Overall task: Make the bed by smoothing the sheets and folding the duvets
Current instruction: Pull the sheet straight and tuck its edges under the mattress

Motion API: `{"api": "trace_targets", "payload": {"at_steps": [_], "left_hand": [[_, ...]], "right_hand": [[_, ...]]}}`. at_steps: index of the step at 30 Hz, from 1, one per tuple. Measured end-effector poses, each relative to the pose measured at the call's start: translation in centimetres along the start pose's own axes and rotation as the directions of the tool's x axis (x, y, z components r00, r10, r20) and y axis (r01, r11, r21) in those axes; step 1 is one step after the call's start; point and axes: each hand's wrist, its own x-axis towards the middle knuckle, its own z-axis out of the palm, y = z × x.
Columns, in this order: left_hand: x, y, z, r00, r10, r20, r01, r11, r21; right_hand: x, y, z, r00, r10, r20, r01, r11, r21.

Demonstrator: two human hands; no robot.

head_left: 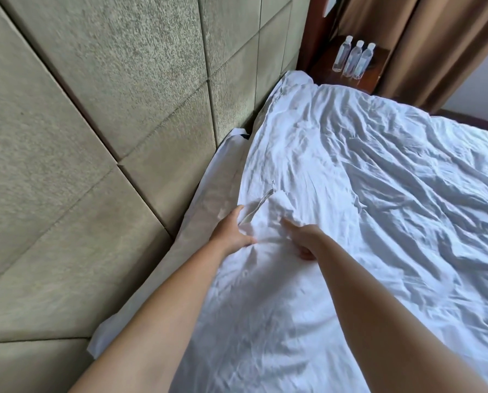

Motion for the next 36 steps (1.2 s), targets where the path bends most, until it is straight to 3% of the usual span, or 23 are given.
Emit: {"api": "trace_targets", "payload": {"at_steps": [3,8,11,13,15,19,25,28,33,36], "left_hand": [[0.1,0.2,-0.1,0.999,-0.045,0.014,0.045,0.999,-0.016],[1.2,0.4,-0.7,0.996,-0.082,0.023,0.084,0.99,-0.115],[1.7,0.8,-1.0,0.995,-0.064,-0.073,0.073,0.989,0.128],[2.0,1.3,-1.0,0.992,-0.004,-0.13,0.029,0.98,0.196],[2.3,1.7,-0.9,0.971,0.079,-0.224,-0.052,0.991,0.124],[2.7,3.5,-1.5,0.944,0.027,-0.329,-0.133,0.943,-0.305],[4.5,5.2,-2.8,0.916,0.073,-0.395,-0.191,0.944,-0.269],[5.6,3.2,-2.7,0.915,0.02,-0.402,-0.126,0.963,-0.24],[6.9,-0.8,-1.5,0.952,-0.233,-0.197,0.179,0.95,-0.257],[7.4,-1.4,-1.2,0.961,-0.266,-0.072,0.236,0.929,-0.287]], "right_hand": [[-0.8,0.1,-0.5,1.0,0.0,0.011,0.002,0.99,-0.14],[-1.4,0.4,-0.6,0.919,-0.324,-0.227,0.265,0.93,-0.255],[-2.2,0.1,0.2,0.841,-0.439,-0.316,0.354,0.889,-0.292],[-2.8,-0.3,0.5,0.795,-0.495,-0.351,0.402,0.863,-0.306],[-3.1,-1.1,0.3,0.751,-0.531,-0.392,0.43,0.844,-0.321],[-3.1,-5.4,-1.5,0.638,-0.638,-0.432,0.512,0.77,-0.38],[-2.3,-12.7,-4.0,0.497,-0.752,-0.432,0.574,0.659,-0.486],[-0.4,-12.8,-2.7,0.545,-0.753,-0.369,0.579,0.656,-0.484],[3.9,-9.4,1.9,0.788,-0.598,-0.143,0.5,0.759,-0.418],[4.8,-8.5,3.0,0.801,-0.59,-0.104,0.529,0.779,-0.337]]}}
